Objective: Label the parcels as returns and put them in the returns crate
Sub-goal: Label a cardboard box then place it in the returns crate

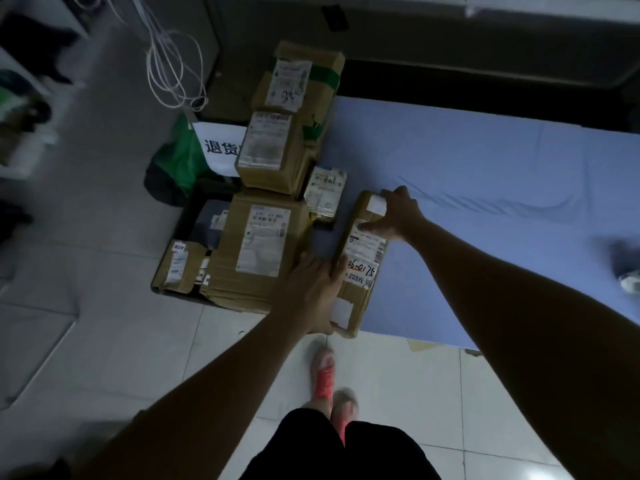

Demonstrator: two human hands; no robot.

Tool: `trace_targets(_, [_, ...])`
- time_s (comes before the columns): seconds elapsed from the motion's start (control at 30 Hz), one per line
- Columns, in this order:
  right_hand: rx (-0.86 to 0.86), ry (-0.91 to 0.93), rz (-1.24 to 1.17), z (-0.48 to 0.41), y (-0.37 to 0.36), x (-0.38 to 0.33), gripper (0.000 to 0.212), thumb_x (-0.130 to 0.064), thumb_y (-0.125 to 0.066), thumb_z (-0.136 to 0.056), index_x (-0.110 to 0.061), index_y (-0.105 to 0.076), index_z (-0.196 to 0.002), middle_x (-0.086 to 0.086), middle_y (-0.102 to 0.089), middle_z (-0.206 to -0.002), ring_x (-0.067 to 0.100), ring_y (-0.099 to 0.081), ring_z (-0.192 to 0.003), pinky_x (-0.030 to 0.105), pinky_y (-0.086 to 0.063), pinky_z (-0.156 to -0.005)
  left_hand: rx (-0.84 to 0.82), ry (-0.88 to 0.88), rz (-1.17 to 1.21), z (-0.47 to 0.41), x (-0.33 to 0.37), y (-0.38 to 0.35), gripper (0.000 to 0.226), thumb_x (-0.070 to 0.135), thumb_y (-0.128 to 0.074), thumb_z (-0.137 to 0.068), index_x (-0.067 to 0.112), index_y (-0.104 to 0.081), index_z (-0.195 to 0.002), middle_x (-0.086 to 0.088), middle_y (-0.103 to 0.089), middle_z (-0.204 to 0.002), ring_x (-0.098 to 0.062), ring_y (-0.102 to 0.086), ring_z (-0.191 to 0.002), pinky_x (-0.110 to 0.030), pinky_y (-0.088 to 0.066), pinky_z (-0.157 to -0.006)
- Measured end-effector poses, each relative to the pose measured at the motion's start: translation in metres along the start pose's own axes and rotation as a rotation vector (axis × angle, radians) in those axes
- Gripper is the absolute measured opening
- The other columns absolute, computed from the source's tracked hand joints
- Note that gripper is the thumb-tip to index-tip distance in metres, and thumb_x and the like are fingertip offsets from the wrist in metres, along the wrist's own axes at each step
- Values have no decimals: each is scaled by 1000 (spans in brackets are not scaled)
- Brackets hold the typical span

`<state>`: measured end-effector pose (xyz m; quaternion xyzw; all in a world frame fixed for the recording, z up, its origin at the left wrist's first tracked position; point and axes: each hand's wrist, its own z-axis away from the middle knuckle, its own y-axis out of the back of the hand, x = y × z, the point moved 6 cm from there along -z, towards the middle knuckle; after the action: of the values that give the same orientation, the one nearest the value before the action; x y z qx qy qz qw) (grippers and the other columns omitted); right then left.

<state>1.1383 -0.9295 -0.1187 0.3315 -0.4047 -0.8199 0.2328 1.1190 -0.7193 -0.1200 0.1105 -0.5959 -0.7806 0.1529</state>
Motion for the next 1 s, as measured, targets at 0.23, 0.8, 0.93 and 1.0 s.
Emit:
trace_targets(0.23, [262,-31,-84,11,80,53,68,-49,-76,-78,-13,-54,-132,12,-43,-125,34,-40,-118,38,-39,-95,45,-74,71,-52,18,55,130,54,-87,-57,8,-15,-155,-11,-58,-124,-27,-57,-109,-43,-45,-98])
trace_targets(0.8, [322,-219,-210,68,184,391,65,-40,-75,-79,-24,-50,-137,8,-46,-136,34,-51,-123,44,-44,-102,11,-106,206,-225,262,74,92,19,-82,-74,10,-32,-151,-12,-55,-123,-34,-64,-101,-43,-55,-81])
trace_targets(0.93, [268,-147,-176,56,190,440,77,-43,-76,-79,-26,-41,-147,5,-43,-143,31,-46,-131,49,-37,-108,-28,-17,179,-242,310,62,100,23,-79,-77,17,-19,-157,-11,-48,-132,-34,-62,-104,-41,-54,-85])
trace_targets(1.0, [225,-134,-171,51,184,459,79,-44,-74,-80,-26,-39,-148,5,-42,-144,30,-45,-132,50,-38,-108,-100,27,203,-246,324,55,98,23,-75,-81,19,-15,-158,-10,-43,-138,-34,-59,-112,-41,-50,-91])
